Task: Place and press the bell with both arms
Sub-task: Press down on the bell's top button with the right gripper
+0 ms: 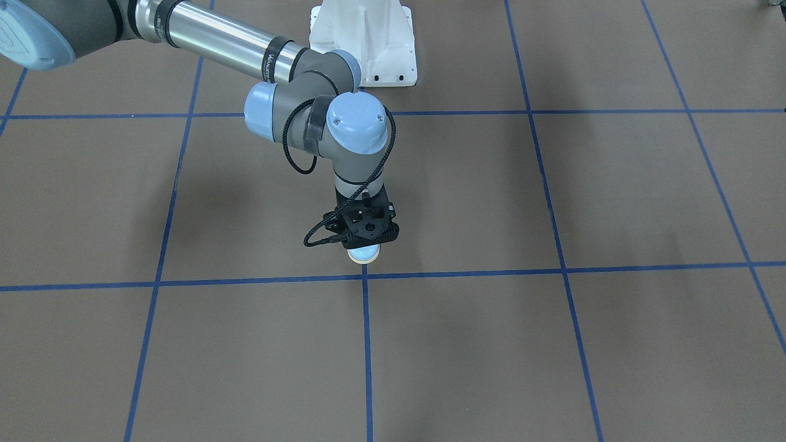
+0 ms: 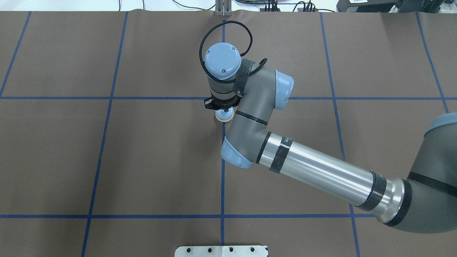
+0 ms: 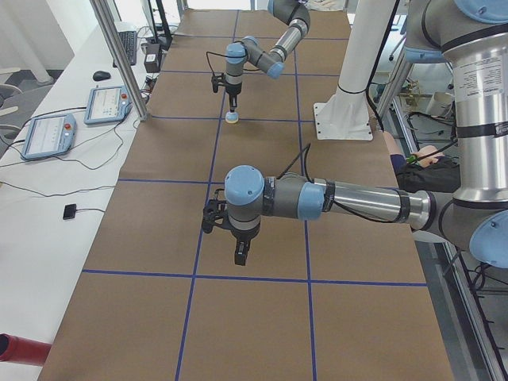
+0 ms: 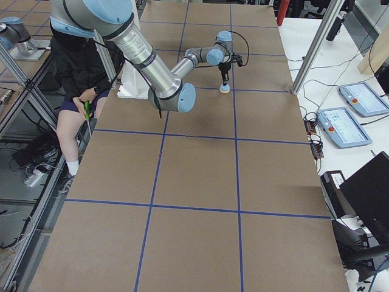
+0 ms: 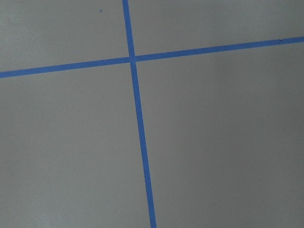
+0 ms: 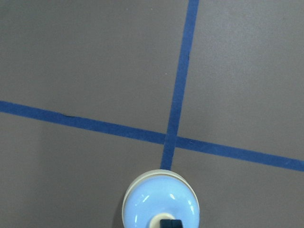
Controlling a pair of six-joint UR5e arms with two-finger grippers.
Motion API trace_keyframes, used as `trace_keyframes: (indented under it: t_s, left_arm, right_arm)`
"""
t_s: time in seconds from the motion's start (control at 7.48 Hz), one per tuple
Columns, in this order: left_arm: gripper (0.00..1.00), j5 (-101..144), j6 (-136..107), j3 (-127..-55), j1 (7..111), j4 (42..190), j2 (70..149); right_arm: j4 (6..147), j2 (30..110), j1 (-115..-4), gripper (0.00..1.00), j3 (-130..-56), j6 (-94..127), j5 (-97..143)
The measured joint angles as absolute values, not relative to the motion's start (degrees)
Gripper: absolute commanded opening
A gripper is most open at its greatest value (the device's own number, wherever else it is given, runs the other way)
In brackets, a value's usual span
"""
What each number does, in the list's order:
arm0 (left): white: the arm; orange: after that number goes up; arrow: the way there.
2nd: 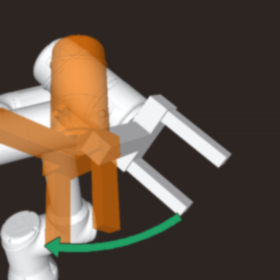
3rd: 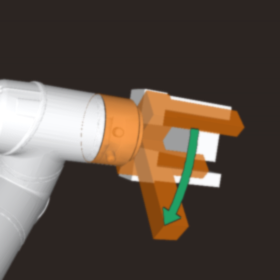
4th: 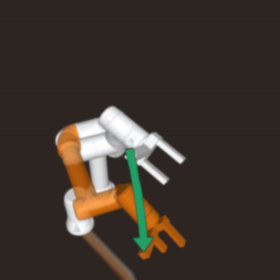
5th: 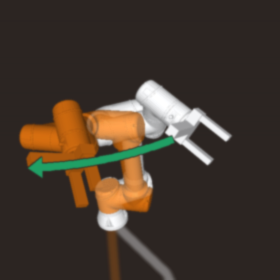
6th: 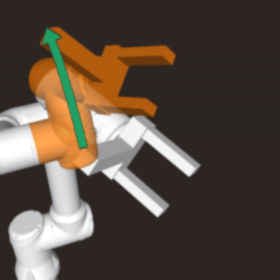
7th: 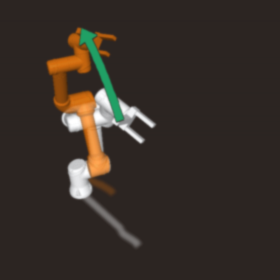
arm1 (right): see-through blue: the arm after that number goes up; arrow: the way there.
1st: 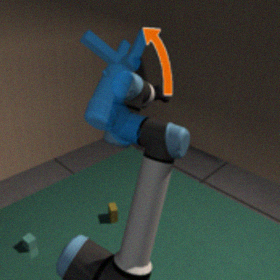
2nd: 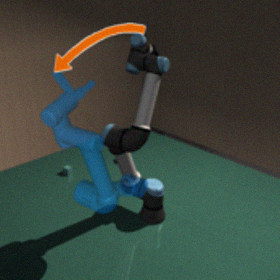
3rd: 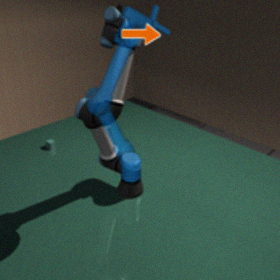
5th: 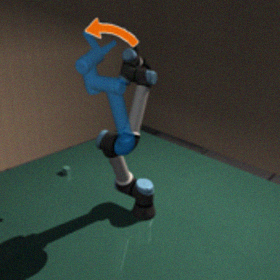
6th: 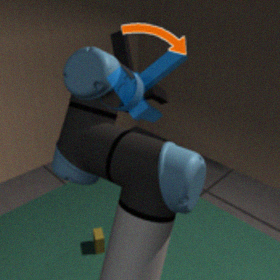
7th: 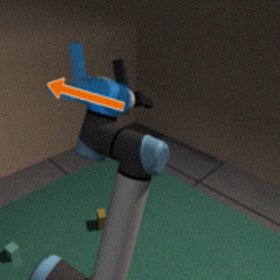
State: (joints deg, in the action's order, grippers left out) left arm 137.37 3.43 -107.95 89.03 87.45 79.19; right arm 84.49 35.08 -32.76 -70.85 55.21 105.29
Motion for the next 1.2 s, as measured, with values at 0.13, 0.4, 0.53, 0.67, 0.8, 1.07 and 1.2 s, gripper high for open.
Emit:
trace_keyframes:
  t_s: [0.13, 0.4, 0.53, 0.67, 0.8, 1.07, 1.2]
  left_arm:
    - [1.00, 137.37, 3.43, -107.94, 89.03, 87.45, 79.19]
    - [1.00, 137.37, 3.43, -107.93, 89.03, 87.45, 79.19]
    - [1.00, 137.37, 3.43, -107.94, 89.03, 87.45, 79.19]
    - [1.00, 137.37, 3.43, -107.98, 89.03, 87.45, 79.17]
    - [1.00, 137.37, 3.43, -108.01, 89.03, 87.45, 79.14]
    - [1.00, 137.37, 3.41, -108.00, 89.03, 87.45, 79.11]
    - [1.00, 137.37, 3.37, -107.97, 89.03, 87.45, 79.10]
  right_arm:
    - [84.52, 35.07, -32.70, 0.00, -70.78, 55.20, 105.28]
    - [84.51, 35.04, -32.64, 0.00, -70.69, 55.19, 105.27]
    - [84.53, 34.99, -32.61, 0.00, -70.67, 55.20, 105.28]
    - [84.53, 34.86, -32.62, 0.00, -70.75, 55.16, 105.31]
    - [84.51, 34.64, -32.76, 0.57, -71.05, 55.08, 105.39]
    - [84.72, 34.57, -34.06, 1.00, -72.40, 55.01, 105.85]
    - [84.89, 34.93, -35.48, 1.00, -73.41, 54.97, 106.32]
